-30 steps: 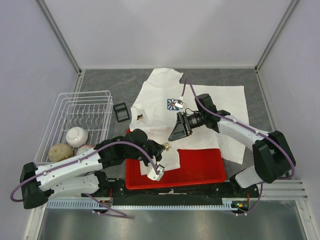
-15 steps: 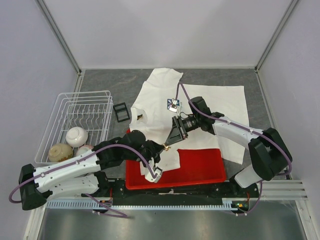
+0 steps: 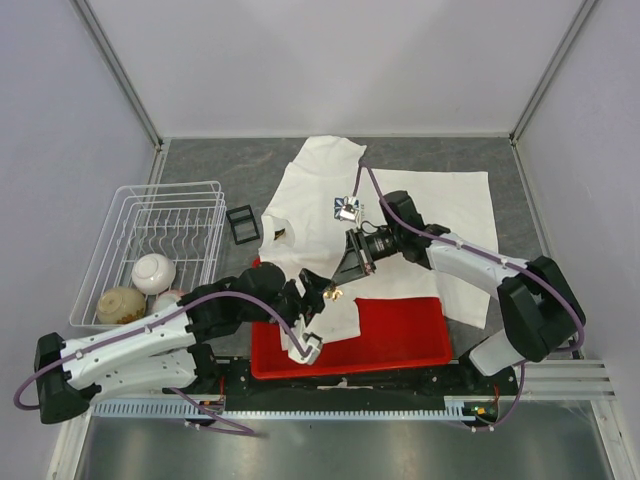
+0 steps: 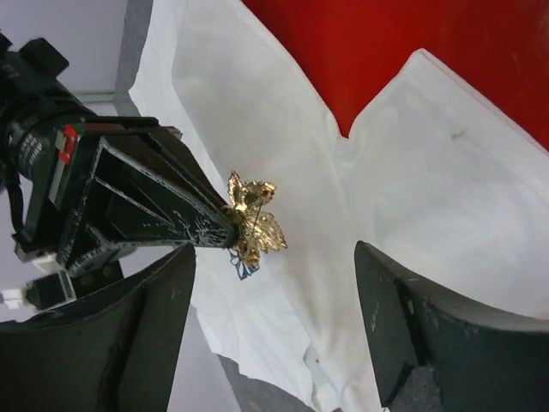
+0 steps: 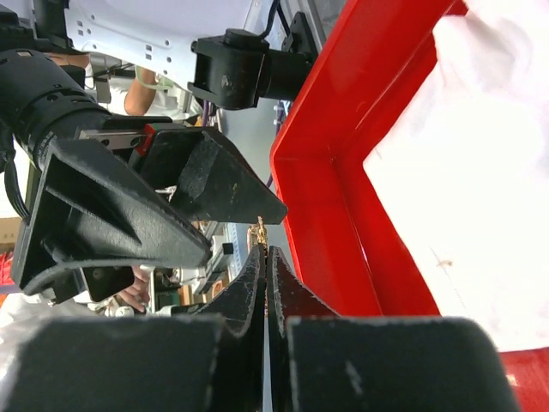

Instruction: Pin the brooch onto the clothing

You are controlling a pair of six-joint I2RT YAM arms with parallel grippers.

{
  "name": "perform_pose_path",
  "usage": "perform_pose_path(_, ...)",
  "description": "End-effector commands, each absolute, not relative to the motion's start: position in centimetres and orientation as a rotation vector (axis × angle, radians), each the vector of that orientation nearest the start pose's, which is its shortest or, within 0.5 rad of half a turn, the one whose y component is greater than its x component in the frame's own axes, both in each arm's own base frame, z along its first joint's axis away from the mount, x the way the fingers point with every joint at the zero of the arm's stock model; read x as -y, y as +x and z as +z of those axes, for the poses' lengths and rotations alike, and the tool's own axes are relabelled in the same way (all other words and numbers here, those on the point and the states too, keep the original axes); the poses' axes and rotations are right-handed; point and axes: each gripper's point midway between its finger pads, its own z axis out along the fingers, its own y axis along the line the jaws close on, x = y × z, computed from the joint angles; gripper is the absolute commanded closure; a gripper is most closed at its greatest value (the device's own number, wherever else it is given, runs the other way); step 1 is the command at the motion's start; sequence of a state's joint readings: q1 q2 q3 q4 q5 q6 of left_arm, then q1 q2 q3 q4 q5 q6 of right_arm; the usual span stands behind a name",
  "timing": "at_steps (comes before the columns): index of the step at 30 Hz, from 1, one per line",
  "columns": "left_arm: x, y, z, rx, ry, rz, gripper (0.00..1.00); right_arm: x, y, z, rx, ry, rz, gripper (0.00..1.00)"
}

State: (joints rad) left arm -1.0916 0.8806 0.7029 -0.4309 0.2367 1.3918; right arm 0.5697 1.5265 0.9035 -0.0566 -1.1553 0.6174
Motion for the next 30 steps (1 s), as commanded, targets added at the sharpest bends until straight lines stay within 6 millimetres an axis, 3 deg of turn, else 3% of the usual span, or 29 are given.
perform_pose_path(1, 27.1, 14.7, 22.2, -0.787, 1.886, -0.146, 0.18, -30.4, 19.5, 21.2, -2.181, -0.702, 1.836, 1.0)
perform_pose_path(3, 26.7, 15.2, 24.1, -0.925, 1.778, -0.189, 0.15, -29.8, 20.6, 22.6, -2.105, -0.717, 1.782, 1.0)
perform_pose_path(5, 26.2, 15.6, 23.9, -1.178, 1.657, -0.309, 0.12, -29.0, 22.5, 24.3, -2.036, -0.7, 1.712, 1.0)
perform_pose_path(7, 26.5, 15.0, 25.2, -1.354, 1.517, -0.512, 0.1, -27.4, 24.1, 26.6, -1.973, -0.678, 1.665, 1.0)
perform_pose_path(8, 25.7, 16.5, 25.9, -1.433, 1.42, -0.557, 0.08, -26.7, 24.5, 27.3, -1.943, -0.688, 1.64, 1.0)
perform_pose_path(10, 26.5, 16.5, 28.0, -1.538, 1.249, -0.794, 0.07, -24.9, 25.3, 29.1, -1.907, -0.677, 1.585, 1.0)
perform_pose_path(11, 26.0, 18.3, 29.3, -1.556, 1.144, -0.826, 0.07, -24.5, 25.3, 29.7, -1.888, -0.693, 1.574, 1.0)
perform_pose_path(16, 28.0, 16.1, 34.1, -1.421, 1.07, -1.157, 0.1, -25.3, 24.5, 31.7, -1.816, -0.672, 1.559, 1.0)
perform_pose_path(23, 29.2, 13.7, 34.9, -1.343, 1.074, -1.406, 0.19, -27.6, 22.1, 32.8, -1.731, -0.643, 1.615, 1.0)
perform_pose_path(26, 29.4, 14.1, 34.0, -1.371, 1.043, -1.419, 0.3, -27.6, 21.9, 32.9, -1.731, -0.639, 1.628, 1.0)
perform_pose_path(30, 29.6, 15.1, 33.3, -1.406, 0.978, -1.406, 0.35, -27.9, 21.3, 33.1, -1.725, -0.647, 1.677, 1.0)
